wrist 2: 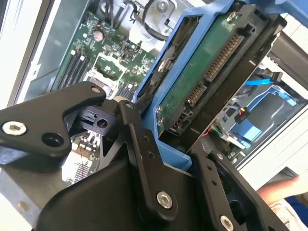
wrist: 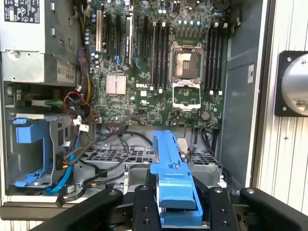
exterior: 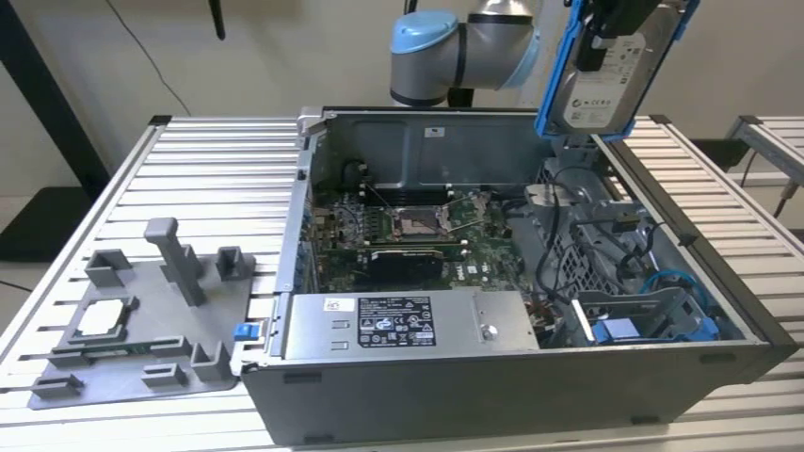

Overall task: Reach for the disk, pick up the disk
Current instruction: 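Pick up the disk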

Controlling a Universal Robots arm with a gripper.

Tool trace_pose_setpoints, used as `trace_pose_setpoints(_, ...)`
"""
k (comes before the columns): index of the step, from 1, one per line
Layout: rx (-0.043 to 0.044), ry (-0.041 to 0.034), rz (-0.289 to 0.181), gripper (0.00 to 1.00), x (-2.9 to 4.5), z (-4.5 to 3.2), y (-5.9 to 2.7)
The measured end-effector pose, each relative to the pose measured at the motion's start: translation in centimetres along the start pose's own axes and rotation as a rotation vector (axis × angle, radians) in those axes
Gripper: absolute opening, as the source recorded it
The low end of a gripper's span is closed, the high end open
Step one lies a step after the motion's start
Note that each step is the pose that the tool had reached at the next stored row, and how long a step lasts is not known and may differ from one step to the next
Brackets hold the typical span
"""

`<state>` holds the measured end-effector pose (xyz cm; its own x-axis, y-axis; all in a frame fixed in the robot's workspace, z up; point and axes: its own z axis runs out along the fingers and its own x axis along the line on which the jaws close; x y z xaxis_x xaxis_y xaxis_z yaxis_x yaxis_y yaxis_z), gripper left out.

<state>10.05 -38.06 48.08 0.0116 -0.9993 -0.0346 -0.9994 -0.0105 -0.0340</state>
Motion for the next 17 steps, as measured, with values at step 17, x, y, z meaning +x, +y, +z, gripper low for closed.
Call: trace_pose_setpoints(17,-0.0060,-0.0001,0.000,0.00,1.80,-0.05,-0.28)
